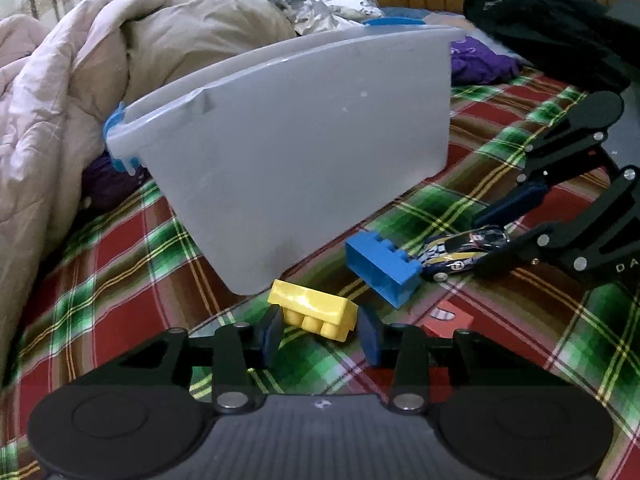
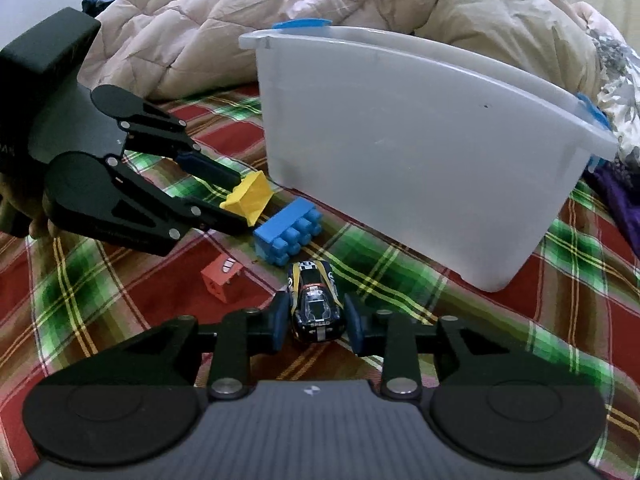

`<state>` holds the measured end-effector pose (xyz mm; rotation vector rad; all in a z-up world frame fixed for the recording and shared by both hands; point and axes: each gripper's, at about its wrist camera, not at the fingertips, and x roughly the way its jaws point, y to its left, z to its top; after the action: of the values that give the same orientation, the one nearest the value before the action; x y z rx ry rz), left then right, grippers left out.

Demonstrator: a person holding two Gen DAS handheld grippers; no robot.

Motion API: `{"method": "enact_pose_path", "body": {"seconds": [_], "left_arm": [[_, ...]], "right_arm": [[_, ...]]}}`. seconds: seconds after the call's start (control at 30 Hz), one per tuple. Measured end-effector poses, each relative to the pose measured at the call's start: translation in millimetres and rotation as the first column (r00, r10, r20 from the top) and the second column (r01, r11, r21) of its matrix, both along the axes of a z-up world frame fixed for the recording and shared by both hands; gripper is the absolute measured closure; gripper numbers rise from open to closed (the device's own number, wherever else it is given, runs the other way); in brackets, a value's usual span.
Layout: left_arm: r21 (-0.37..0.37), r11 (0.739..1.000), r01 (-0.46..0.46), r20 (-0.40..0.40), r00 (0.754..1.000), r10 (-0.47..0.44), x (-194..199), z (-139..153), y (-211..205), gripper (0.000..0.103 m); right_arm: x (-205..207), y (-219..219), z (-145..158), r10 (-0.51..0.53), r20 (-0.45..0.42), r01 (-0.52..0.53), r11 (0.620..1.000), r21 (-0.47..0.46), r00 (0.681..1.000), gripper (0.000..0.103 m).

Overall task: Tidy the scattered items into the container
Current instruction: 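Grasp the yellow block with the left gripper while the right grasps the black-yellow car, then carry the yellow block and car into the white bin and release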

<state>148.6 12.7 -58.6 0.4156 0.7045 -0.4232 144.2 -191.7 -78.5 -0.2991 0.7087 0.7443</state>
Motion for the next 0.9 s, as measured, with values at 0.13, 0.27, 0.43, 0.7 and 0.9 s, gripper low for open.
{"method": "enact_pose_path", "body": {"seconds": [0.13,0.27,0.43,0.7,0.9], "left_arm": [[-0.017,1.000,-0.020,0.000,1.000,0.020,-0.5,1.7,6.3,0.059],[-0.020,0.999,-0.038,0.019,0.999,0.039,-3.5,8.5,10.4,0.060],[-0.057,0.997,-0.052,0.042,0.998,0.055,-17.2,46.8,24.5,0.060],[-0.097,0.992,-0.084,0.120,0.988,0.095,-20.2,104.7,40.8,0.060],[-0.126,0.991,-0.045,0.208,0.976,0.071,-6.6,165.6,19.8,0.060]], "right_arm": [[0.6,0.6,1.8,0.005,0.008,-0.005,1.000,-0.009,1.000,0.070],[-0.6,-2.9,5.0,-0.004,0.013,0.004,1.000,-0.011,1.000,0.070],[-11.3,-14.4,35.6,-0.001,0.040,0.000,1.000,0.026,0.999,0.071],[-18.3,-27.6,94.2,-0.022,0.136,0.011,0.997,0.078,0.990,0.071],[-2.2,-24.8,144.0,-0.059,0.238,0.031,0.992,0.119,0.970,0.071]]}}
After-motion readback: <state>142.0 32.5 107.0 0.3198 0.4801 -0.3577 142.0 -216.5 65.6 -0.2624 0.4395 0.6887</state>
